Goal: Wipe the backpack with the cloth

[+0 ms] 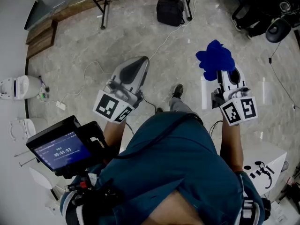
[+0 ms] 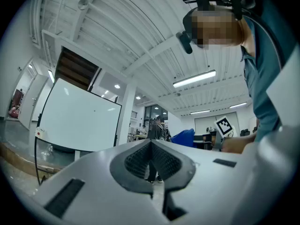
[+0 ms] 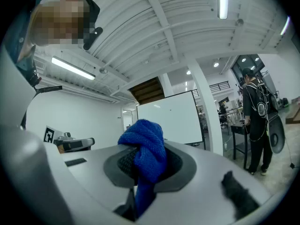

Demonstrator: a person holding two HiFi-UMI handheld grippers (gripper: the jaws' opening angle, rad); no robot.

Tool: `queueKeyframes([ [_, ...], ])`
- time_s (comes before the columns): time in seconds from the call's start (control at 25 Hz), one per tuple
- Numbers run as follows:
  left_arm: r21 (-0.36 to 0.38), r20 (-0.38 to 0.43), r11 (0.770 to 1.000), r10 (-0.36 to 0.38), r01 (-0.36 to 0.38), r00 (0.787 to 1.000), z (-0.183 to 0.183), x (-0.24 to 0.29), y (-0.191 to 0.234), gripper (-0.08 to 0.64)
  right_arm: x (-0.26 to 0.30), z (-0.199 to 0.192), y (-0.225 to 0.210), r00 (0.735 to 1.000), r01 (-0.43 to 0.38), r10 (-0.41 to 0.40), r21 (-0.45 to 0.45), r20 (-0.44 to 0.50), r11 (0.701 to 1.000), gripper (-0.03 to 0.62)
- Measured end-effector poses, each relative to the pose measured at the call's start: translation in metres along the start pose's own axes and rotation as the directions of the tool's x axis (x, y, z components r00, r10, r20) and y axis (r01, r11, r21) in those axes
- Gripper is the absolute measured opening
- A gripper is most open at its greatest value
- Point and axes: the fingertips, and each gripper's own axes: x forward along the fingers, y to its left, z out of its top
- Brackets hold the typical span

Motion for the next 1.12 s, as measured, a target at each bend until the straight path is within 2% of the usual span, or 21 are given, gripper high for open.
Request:
queueKeyframes([
  [0.36,0.021,0.048,1.0,0.016,-0.017,0.999,0.01,0.006,0.009,0.002,0.009,0.009,-0.004,1.0,0.004,-0.003,-0.03,0.024,1.0,0.051],
  [0.76,0.037,0.079,0.999,-0.008,0.005,0.997,0.016,0.014,0.007,0.002,0.011,0.011,0.003,1.0,0.004,-0.003,-0.06,0.03,0.998,0.051],
  [0.96,0.044,0.071,0.999,-0.016,0.013,0.997,0.014,0.013,0.006,0.002,0.011,0.008,0.005,0.999,0.003,-0.001,-0.058,0.036,0.998,0.051],
  [1.12,0.086,0.034,0.996,-0.033,0.03,0.999,0.009,0.007,0.013,0.002,0.009,-0.009,0.01,0.997,0.023,-0.022,-0.011,0.07,1.0,0.051],
])
